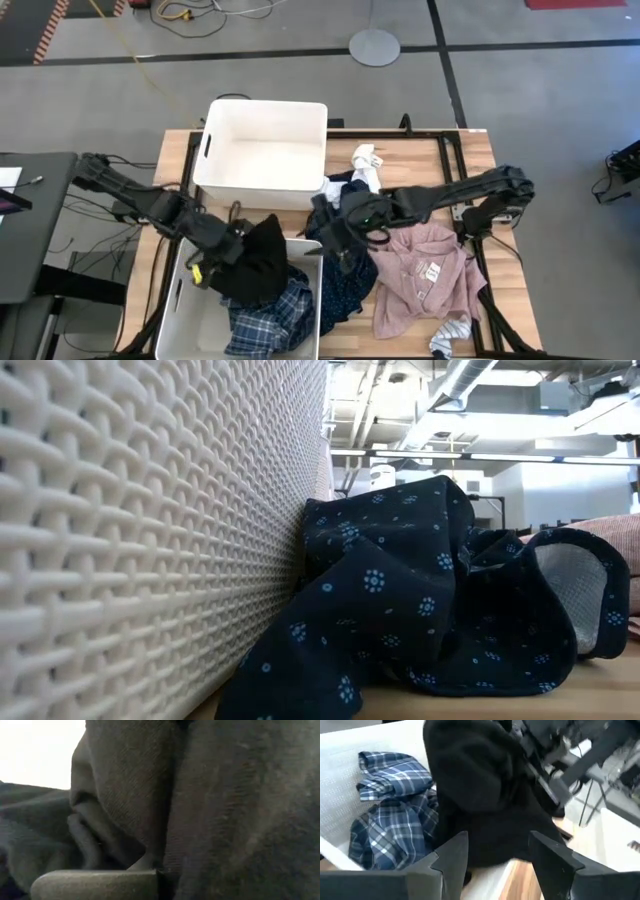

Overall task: Sort clothes
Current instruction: Put the black jacket into the bottom white laundry organizer

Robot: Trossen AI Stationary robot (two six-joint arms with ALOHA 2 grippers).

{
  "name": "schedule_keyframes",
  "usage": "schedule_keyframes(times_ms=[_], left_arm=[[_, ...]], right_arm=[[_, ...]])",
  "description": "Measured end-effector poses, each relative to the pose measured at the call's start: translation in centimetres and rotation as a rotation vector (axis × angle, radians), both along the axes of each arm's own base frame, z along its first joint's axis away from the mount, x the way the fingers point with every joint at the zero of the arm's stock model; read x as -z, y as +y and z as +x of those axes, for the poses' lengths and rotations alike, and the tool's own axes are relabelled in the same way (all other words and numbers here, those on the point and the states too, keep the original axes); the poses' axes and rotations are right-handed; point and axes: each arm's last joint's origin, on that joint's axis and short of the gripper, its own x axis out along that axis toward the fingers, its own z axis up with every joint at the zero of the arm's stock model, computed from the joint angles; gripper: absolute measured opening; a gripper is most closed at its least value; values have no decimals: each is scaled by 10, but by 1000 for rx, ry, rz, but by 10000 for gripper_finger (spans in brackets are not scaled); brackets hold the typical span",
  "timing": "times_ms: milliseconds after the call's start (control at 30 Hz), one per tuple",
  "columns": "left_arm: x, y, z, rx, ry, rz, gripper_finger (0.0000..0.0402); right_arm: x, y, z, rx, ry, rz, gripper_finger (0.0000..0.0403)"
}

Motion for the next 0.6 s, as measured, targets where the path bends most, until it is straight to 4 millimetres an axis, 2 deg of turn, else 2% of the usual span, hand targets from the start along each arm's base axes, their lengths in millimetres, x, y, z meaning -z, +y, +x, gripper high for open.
schedule_keyframes(times_ms=[200, 400, 600], left_arm=[[18, -21, 13, 12, 91, 19, 29], [30, -37, 21, 13, 130, 41, 30], [31, -40, 23, -68, 91, 77, 48]], right_arm=[[9, 5, 18, -6, -80, -4, 223], [21, 6, 28, -13, -61, 42, 223], [43, 27, 39, -113, -39, 92, 223]])
